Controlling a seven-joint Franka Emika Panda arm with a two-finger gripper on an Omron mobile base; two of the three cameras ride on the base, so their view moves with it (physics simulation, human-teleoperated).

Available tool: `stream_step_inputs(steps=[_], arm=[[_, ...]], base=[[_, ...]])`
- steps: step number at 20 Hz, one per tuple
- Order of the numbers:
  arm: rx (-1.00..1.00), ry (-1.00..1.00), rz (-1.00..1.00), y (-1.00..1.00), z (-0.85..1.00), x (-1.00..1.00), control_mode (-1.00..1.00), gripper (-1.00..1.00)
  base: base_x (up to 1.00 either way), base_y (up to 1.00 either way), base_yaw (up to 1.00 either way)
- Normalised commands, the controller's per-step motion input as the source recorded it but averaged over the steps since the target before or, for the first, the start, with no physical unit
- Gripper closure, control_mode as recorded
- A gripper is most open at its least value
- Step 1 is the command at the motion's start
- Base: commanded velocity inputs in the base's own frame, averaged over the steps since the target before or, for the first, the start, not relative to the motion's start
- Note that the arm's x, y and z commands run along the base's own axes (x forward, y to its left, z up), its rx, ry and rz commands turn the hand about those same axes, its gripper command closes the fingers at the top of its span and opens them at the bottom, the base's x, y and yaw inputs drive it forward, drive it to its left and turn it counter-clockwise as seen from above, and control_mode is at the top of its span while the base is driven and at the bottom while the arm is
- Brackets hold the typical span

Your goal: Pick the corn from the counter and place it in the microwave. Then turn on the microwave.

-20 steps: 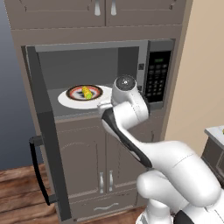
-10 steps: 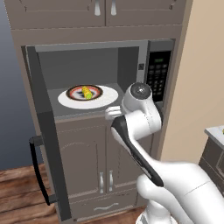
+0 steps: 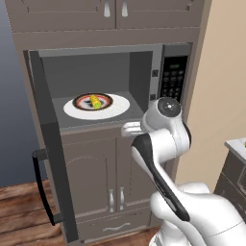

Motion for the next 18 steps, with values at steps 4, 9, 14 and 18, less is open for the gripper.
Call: stream_step_inputs(steps=[4, 9, 14, 18], arm=[[0.03, -0.04, 0.00, -0.01, 0.00, -0.38, -1.00, -1.00], [0.02, -0.06, 0.00, -0.02, 0.00, -0.41, -1.00, -1.00], [0.03, -0.09, 0.00, -0.03, 0.00, -0.38, -1.00, -1.00], [0.04, -0.08, 0.00, 0.00, 0.00, -0.39, -1.00, -1.00]], base=[[0.00, 0.00, 0.00], [0.00, 0.00, 0.00], [0.00, 0.00, 0.00], [0.00, 0.00, 0.00]])
